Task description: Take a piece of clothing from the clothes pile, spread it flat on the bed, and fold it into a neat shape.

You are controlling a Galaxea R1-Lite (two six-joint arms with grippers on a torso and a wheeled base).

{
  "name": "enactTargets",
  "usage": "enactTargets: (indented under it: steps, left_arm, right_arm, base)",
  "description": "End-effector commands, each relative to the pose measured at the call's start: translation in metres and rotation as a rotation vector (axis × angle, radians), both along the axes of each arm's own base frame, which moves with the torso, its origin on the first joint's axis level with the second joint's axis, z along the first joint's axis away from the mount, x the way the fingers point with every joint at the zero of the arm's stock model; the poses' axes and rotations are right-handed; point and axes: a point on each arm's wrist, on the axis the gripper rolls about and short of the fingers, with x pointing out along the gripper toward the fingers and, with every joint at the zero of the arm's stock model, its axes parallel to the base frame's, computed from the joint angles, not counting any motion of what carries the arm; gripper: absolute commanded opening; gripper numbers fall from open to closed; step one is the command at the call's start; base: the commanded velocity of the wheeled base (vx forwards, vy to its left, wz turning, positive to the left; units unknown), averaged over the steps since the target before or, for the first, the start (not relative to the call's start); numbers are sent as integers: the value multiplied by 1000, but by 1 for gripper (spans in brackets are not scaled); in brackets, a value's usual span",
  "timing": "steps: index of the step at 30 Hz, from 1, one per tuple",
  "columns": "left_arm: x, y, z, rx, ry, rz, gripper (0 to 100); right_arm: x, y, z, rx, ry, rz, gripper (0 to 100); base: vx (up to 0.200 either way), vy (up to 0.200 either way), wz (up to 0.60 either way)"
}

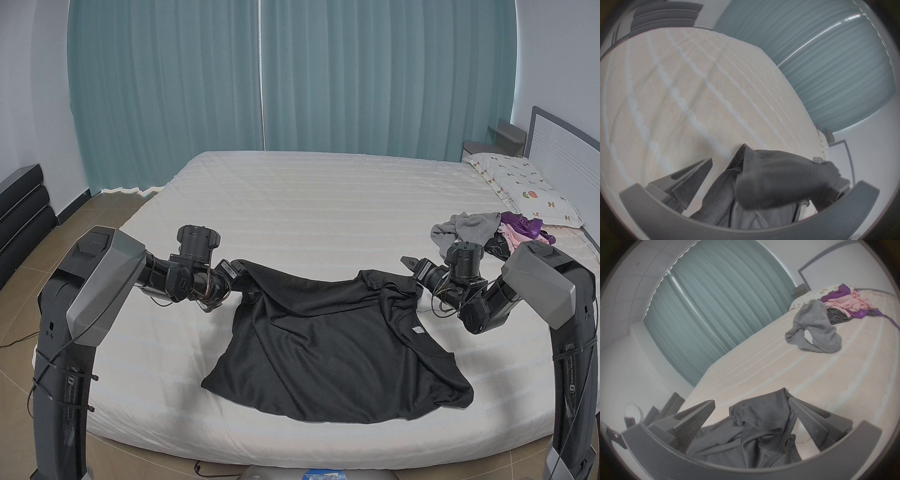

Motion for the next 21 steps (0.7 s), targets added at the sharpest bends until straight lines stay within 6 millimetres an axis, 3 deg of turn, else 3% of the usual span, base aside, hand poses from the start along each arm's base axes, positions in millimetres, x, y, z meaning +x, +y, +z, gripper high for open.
enactTargets:
  steps: [1, 6, 7, 8, 11, 13, 21]
  left_arm:
    - [11, 36, 25, -115, -29, 101, 100]
    - [13, 51, 20, -147, -10, 156, 100]
    - [10, 54, 12, -144, 25, 150, 100]
    - [9, 54, 10, -145, 36, 145, 100]
    - [-4, 53, 0, -169, 118, 42, 100]
    - [-14, 53, 4, -190, 134, 5, 100]
    - [-41, 59, 4, -198, 170, 24, 100]
  right_arm:
    - [6, -18, 38, 147, -78, -54, 100]
    - [2, -22, 37, 166, -49, -63, 100]
    - [-5, -20, 21, 164, 12, -38, 100]
    - [-6, -19, 20, 165, 18, -28, 100]
    - [-12, -15, 7, 182, 73, 31, 100]
    - [-14, -10, 4, 188, 98, 52, 100]
    - [-13, 19, 5, 213, 174, 110, 100]
  base:
    - [0, 0, 0]
    - [0, 0, 0]
    - [0, 0, 0]
    - [0, 0, 0]
    - [0, 0, 0]
    - [0, 0, 0]
    - [0, 0, 0]
